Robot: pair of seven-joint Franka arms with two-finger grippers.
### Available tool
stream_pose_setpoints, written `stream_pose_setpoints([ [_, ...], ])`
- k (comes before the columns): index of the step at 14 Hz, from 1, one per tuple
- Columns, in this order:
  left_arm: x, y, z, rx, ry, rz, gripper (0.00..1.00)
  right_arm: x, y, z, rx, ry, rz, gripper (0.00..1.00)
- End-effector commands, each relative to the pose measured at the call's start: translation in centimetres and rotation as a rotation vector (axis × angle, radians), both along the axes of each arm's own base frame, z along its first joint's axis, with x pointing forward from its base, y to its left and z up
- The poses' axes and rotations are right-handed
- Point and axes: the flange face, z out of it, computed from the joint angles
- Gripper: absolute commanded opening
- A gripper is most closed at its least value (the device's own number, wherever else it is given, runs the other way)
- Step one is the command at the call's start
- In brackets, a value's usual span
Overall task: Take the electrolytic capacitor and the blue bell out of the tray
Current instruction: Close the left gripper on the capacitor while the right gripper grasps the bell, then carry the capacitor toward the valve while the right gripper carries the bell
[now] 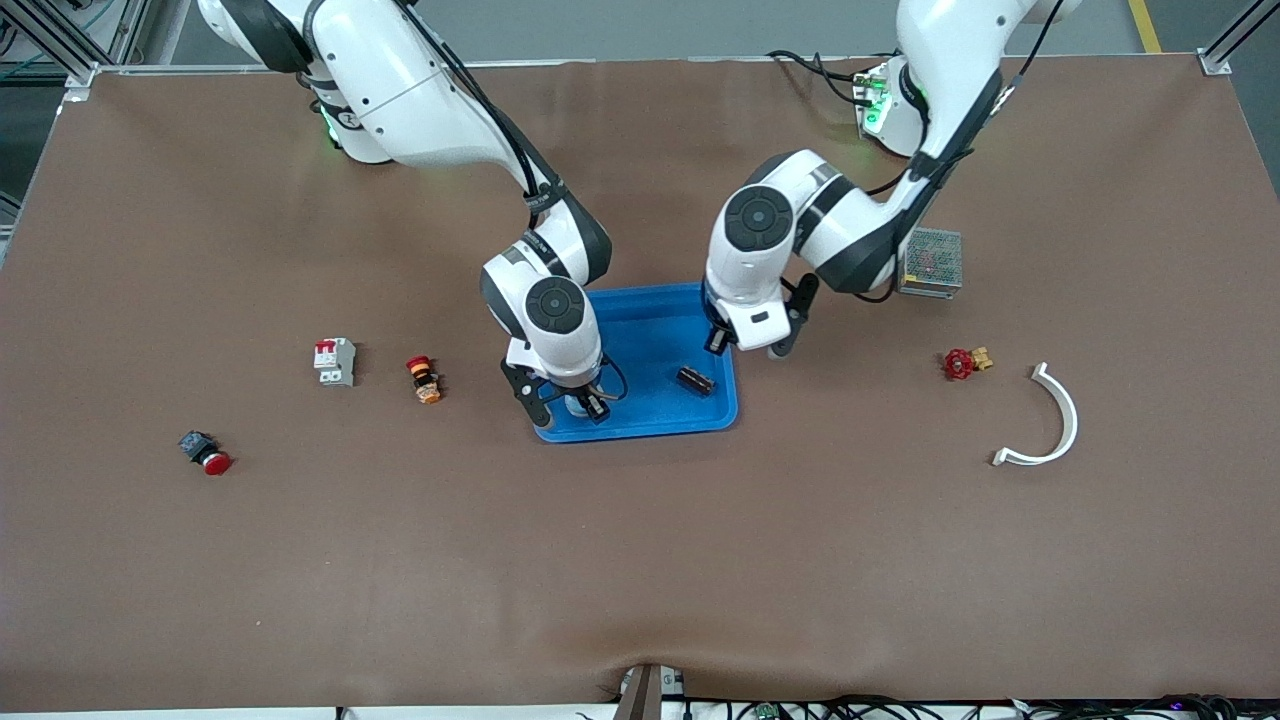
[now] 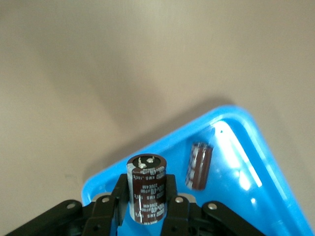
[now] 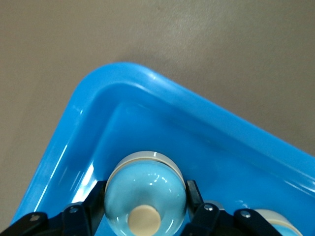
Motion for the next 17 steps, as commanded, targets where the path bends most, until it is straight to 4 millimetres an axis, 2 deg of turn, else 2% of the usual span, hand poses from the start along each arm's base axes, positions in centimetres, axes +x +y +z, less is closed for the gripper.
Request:
stream_pose_setpoints([
  [1,0.9,4.5,1.7,0.031,-0.018,-0.039,0.00,0.1,1.0,0.7,0.009,-0.020,-0.004,0.00],
  [2,0.8,5.2,1.8,0.037,-0.017,-0.061,0.00,0.4,0.8,1.1,0.014,-0.020,-0.010,0.00],
  [5,1.1,10.3,1.5,0.062,0.004,-0.122,0.00,1.8,-0.1,3.0,0.018,-0.030,-0.010,0.00],
  [6,1.0,11.9,1.6,0.070,0.011,-0.146,0.00,2.3,-0.5,3.8,0.006,-0.016,0.021,0.00],
  [8,0.9,15.1,0.6,0.086,0.042,-0.152,0.00,3.9,-2.0,5.4,-0.030,0.033,0.113,0.00],
  [10,1.0,19.3,-0.3,0.090,0.077,-0.216,0.00,5.7,-4.7,7.4,-0.059,0.092,0.255,0.00],
  [12,0.8,23.4,-1.4,0.091,0.119,-0.267,0.00,8.1,-9.2,9.8,-0.052,0.095,0.336,0.00],
  [14,0.6,26.3,-2.6,0.078,0.155,-0.309,0.00,9.8,-13.6,11.0,-0.050,0.122,0.448,0.00],
  [15,0.4,27.4,-3.4,0.069,0.168,-0.333,0.00,10.8,-16.2,11.5,-0.046,0.126,0.492,0.00],
  [17,0.0,27.8,-4.7,0.057,0.192,-0.363,0.00,12.2,-20.3,11.6,-0.039,0.136,0.572,0.00],
])
